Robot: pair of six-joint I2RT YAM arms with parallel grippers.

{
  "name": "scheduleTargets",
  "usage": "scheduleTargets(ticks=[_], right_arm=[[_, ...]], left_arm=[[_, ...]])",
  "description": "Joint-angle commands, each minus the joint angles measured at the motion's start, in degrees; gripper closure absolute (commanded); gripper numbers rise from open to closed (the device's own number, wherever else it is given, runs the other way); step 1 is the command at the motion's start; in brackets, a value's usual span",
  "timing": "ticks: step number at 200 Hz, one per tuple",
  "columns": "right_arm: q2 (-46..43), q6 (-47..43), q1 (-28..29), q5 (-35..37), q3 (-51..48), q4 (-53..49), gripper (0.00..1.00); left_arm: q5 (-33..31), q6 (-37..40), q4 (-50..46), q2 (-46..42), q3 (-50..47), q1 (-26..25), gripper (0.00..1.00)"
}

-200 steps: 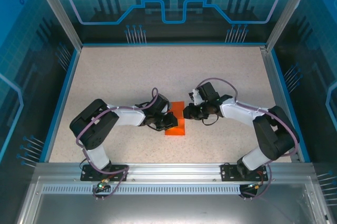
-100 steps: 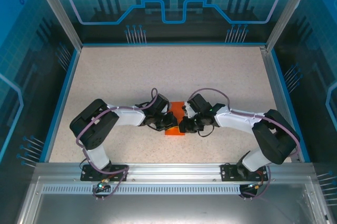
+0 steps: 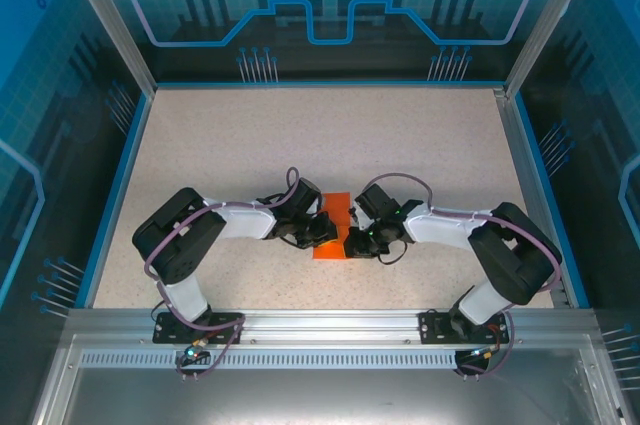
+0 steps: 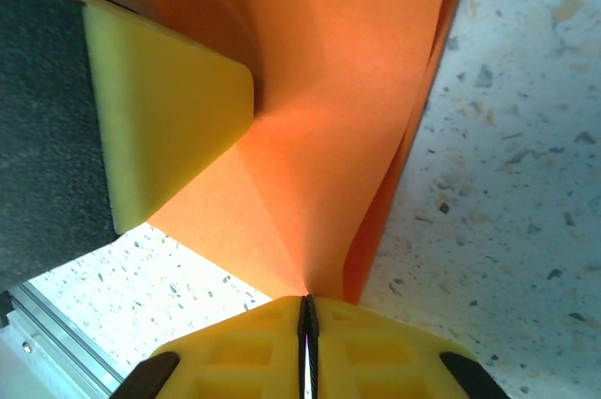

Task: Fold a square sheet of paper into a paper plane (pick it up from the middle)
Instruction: Fold the triangle a second time at the center of the table.

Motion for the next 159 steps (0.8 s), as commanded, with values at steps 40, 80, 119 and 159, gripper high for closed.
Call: scheduleTargets(ticks=[40,80,119,159], right_arm=[[1.5,0.7,0.6,1.8,-0.8,-1.8,0.89],[0.5,0.7,0.6,1.7,-0.6,-2.6,0.89],[-4.0,0.5,0.9,0.5,-0.3,-0.9,0.88],[-1.5,0.8,1.2,-0.2,-0.2,1.2,0.88]], left_arm=[[-2.4,-1.8,-3.4,1.9,-0.5,0.0,0.87],[-2.3,-1.8,-3.5,2.1,-0.4,0.1,0.87],[-2.3,-1.9,-3.6,2.1,-0.5,0.0,0.87],[-2.4,-2.2,-3.5,2.2,-0.4,-0.1,0.88]])
